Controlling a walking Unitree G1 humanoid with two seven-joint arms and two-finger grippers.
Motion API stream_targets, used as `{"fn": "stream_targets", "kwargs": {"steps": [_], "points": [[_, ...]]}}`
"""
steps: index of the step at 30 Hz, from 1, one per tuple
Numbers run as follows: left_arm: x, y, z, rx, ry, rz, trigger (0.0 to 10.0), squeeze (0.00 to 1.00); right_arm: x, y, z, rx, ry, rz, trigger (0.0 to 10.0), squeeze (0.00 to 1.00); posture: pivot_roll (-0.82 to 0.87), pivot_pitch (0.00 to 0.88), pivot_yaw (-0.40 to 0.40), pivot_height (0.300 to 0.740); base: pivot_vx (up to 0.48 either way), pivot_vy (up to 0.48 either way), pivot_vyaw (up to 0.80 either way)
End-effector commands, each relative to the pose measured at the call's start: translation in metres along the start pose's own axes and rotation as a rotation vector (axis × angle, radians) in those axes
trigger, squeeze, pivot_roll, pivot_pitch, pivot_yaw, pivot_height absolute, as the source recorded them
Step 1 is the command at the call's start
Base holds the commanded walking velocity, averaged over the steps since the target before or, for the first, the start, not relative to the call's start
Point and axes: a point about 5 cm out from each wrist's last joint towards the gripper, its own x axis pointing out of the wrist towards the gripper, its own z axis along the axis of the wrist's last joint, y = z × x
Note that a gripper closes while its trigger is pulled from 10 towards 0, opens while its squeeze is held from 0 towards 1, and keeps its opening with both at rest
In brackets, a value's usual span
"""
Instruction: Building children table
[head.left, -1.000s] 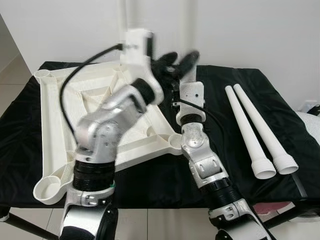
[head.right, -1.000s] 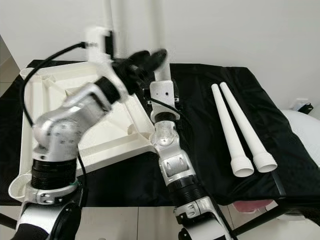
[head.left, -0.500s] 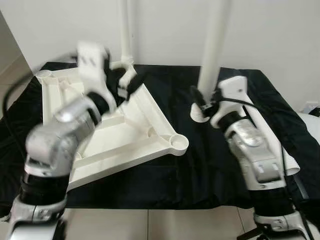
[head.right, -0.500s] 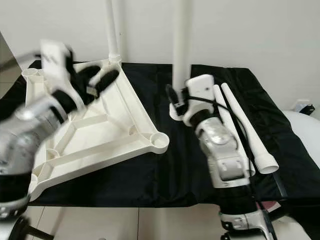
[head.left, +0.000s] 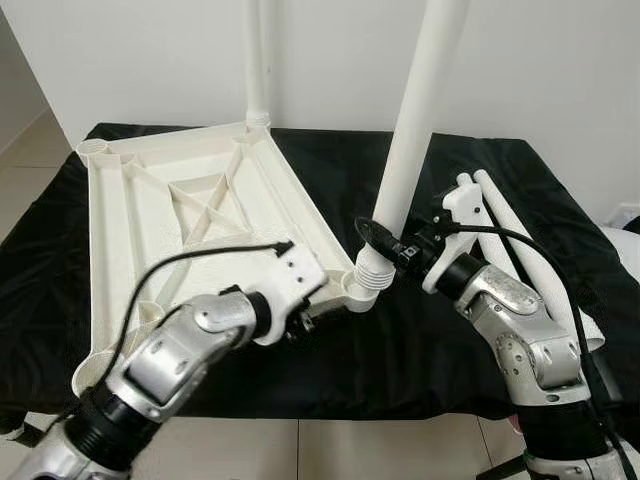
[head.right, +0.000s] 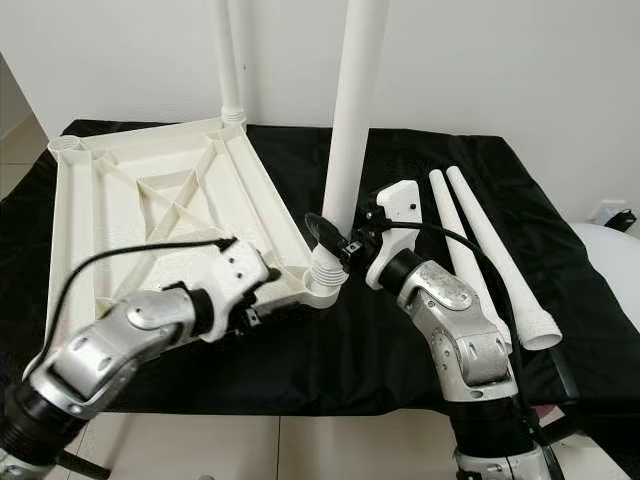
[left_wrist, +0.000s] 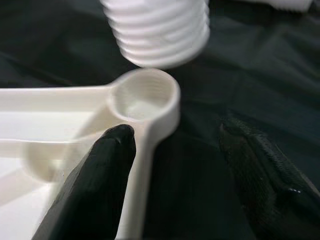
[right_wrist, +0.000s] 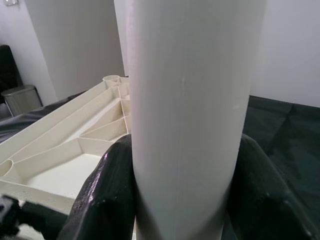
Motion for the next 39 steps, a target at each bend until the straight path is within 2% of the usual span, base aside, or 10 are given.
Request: {"fn": "stream_targets", "kwargs": {"steps": [1, 9, 16, 20, 21, 24, 25, 26, 27, 39], "points": [[0.001, -0.001, -0.003, 0.021, 0.015, -0.033, 10.0, 0.00, 0.000, 0.000, -0.002, -0.001, 0.016, 0.003, 10.0, 0.00, 0.02, 0.128, -0.016, 0.740, 0.000, 0.000, 0.00], [0.013, 0.011, -0.012, 0.072, 0.063, -0.027, 10.0, 0.00, 0.004, 0.002, -0.003, -0.006, 0.024, 0.011, 10.0, 0.00, 0.01, 0.136, -0.018, 0.740, 0.000, 0.000, 0.00], [0.014, 0.024, -0.017, 0.094, 0.087, -0.030, 10.0, 0.00, 0.005, 0.006, -0.003, 0.003, 0.024, 0.034, 10.0, 0.00, 0.01, 0.136, -0.024, 0.740, 0.000, 0.000, 0.00], [0.010, 0.028, -0.025, 0.077, 0.108, -0.090, 10.0, 0.00, 0.006, 0.010, -0.004, 0.013, 0.021, 0.053, 10.0, 0.00, 0.01, 0.134, -0.023, 0.740, 0.000, 0.000, 0.00], [0.010, 0.028, -0.030, 0.059, 0.119, -0.109, 6.0, 0.00, 0.006, 0.010, -0.004, 0.015, 0.019, 0.058, 10.0, 0.00, 0.01, 0.133, -0.023, 0.740, 0.000, 0.000, 0.00], [0.010, 0.028, -0.034, 0.047, 0.124, -0.118, 6.0, 0.00, 0.006, 0.011, -0.004, 0.015, 0.018, 0.061, 10.0, 0.00, 0.01, 0.133, -0.023, 0.740, 0.000, 0.000, 0.00], [0.011, 0.028, -0.039, 0.045, 0.138, -0.121, 0.9, 0.00, 0.006, 0.011, -0.003, 0.015, 0.015, 0.063, 10.0, 0.00, 0.00, 0.132, -0.024, 0.740, 0.000, 0.000, 0.00], [0.011, 0.028, -0.039, 0.045, 0.138, -0.121, 0.9, 0.00, 0.006, 0.011, -0.003, 0.015, 0.015, 0.063, 10.0, 0.00, 0.00, 0.132, -0.024, 0.740, 0.000, 0.000, 0.00], [0.012, 0.027, -0.043, 0.054, 0.152, -0.128, 0.0, 0.00, 0.007, 0.011, -0.003, 0.015, 0.013, 0.063, 10.0, 0.00, 0.00, 0.133, -0.025, 0.740, 0.000, 0.000, 0.00], [0.011, 0.027, -0.042, 0.078, 0.117, -0.171, 0.0, 0.00, 0.007, 0.009, -0.001, 0.010, 0.012, 0.059, 10.0, 0.00, 0.00, 0.130, -0.025, 0.740, 0.000, 0.000, 0.00]]}}
